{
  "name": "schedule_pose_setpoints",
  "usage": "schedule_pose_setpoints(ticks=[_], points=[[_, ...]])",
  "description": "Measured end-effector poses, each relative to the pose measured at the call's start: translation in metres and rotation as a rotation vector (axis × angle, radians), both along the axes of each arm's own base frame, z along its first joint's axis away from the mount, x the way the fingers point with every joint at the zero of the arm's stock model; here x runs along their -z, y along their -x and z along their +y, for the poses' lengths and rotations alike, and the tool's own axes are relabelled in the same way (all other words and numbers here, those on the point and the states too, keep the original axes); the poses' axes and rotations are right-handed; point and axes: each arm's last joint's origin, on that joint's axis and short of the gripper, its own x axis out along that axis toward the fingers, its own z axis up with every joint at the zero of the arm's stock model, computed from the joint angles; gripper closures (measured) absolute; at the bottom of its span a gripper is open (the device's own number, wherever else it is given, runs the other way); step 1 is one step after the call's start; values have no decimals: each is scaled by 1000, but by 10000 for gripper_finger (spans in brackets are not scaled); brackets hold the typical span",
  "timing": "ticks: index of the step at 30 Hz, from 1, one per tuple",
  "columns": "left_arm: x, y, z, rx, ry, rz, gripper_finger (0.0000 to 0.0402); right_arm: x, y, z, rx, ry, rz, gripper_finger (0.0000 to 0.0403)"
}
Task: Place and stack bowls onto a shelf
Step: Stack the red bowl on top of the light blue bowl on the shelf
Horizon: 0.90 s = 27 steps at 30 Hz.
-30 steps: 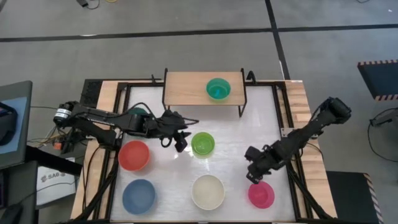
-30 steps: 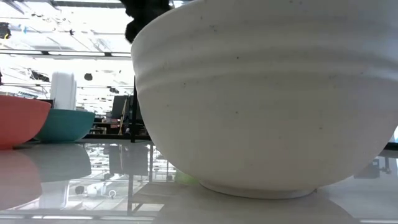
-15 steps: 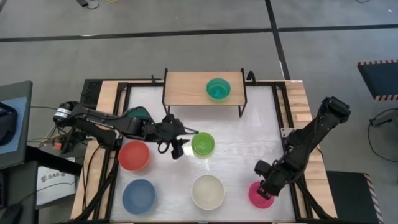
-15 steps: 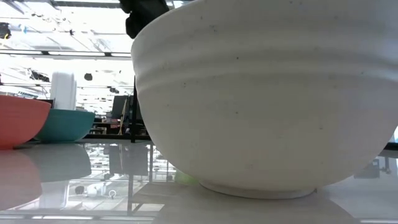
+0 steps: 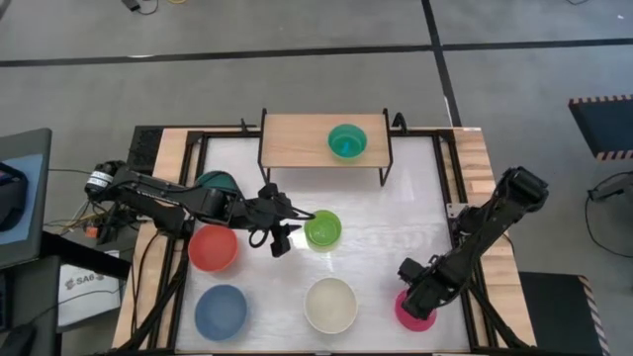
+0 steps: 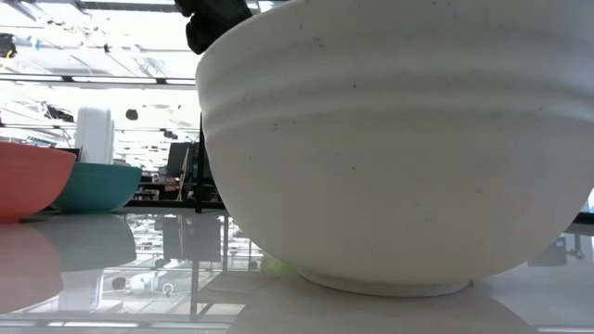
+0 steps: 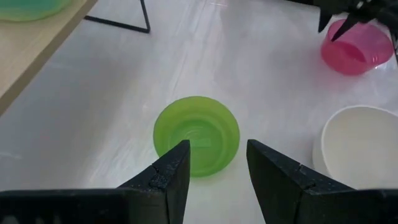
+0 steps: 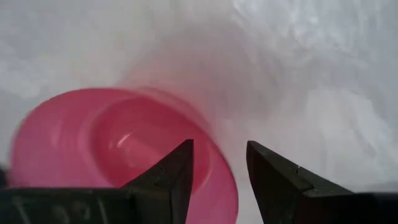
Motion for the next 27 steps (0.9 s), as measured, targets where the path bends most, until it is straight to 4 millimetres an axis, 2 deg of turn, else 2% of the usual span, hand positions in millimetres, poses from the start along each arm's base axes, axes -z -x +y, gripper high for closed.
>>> schedule_pose_setpoints(ticks=[3, 5, 11, 18, 22, 27], points=[[0, 0, 0, -3, 4, -1, 258, 11, -6, -1, 14, 27, 34, 239], [0, 0, 0, -5, 5, -1, 258, 14, -9, -1, 12, 24, 36, 259], [-5, -5, 8, -52, 39, -66, 258, 8, -21, -12, 11, 14, -17, 378], [-17, -13, 16, -60, 35, -210, 258, -19, -29, -42, 84, 114, -201, 366], [-21, -19, 24, -111, 15, -283, 258, -38, -32, -69, 130, 207, -300, 380], [-21, -31, 26, -145, 23, -355, 258, -58, -38, -107, 203, 354, -420, 377]])
